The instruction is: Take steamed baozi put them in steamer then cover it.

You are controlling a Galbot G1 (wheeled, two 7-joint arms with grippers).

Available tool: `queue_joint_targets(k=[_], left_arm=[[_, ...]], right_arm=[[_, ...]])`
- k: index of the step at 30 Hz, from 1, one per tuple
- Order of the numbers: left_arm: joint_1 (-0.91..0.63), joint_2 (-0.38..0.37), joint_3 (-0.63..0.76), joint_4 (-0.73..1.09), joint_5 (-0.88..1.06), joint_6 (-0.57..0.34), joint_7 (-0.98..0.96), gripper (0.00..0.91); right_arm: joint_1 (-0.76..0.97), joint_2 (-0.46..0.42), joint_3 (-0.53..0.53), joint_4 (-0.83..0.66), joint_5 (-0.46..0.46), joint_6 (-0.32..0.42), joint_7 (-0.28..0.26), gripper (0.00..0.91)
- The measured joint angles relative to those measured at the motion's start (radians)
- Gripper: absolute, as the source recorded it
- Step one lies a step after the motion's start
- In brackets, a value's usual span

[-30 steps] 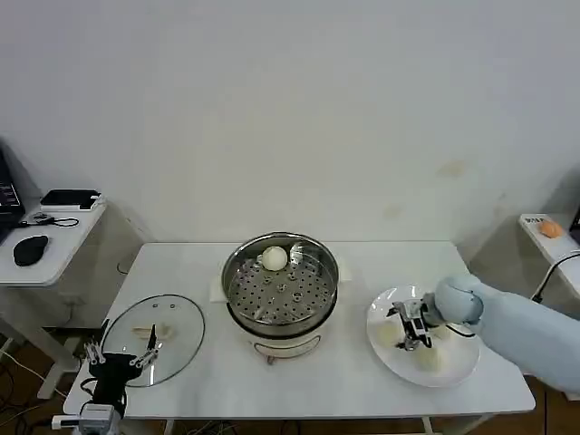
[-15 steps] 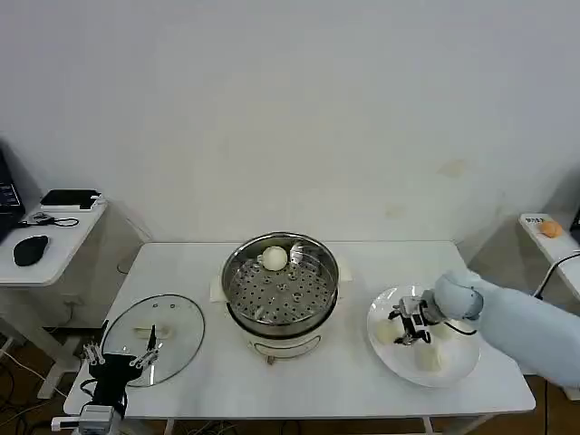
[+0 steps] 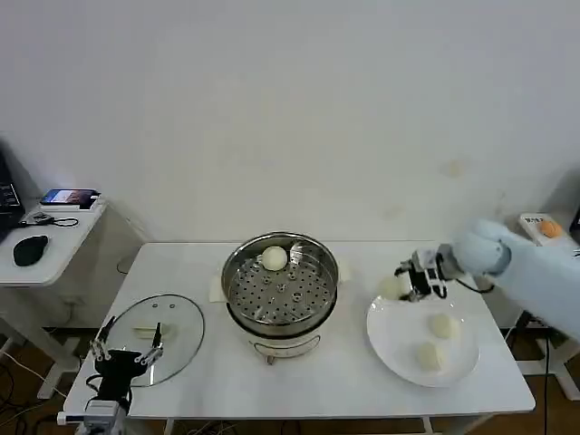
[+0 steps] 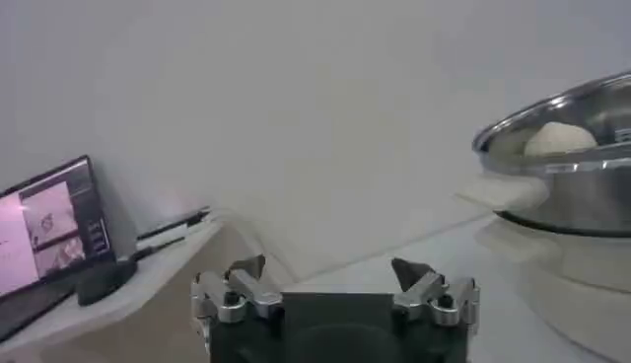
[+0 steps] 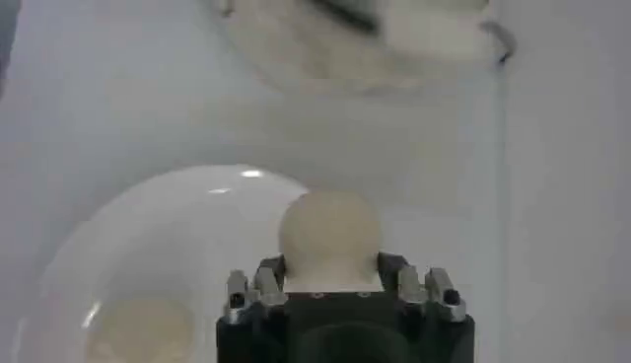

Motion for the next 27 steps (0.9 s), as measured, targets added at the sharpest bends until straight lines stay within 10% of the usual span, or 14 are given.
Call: queue_joint_targets(k=[27], left_arm=[[-0.009,-0.001,-0.051,0.004,-0.018,-0.014,-0.002,0.907]], right_arm=[[0.254,0.651,-0.247,-0.208,0.439,-0.275,0.183,0.645]])
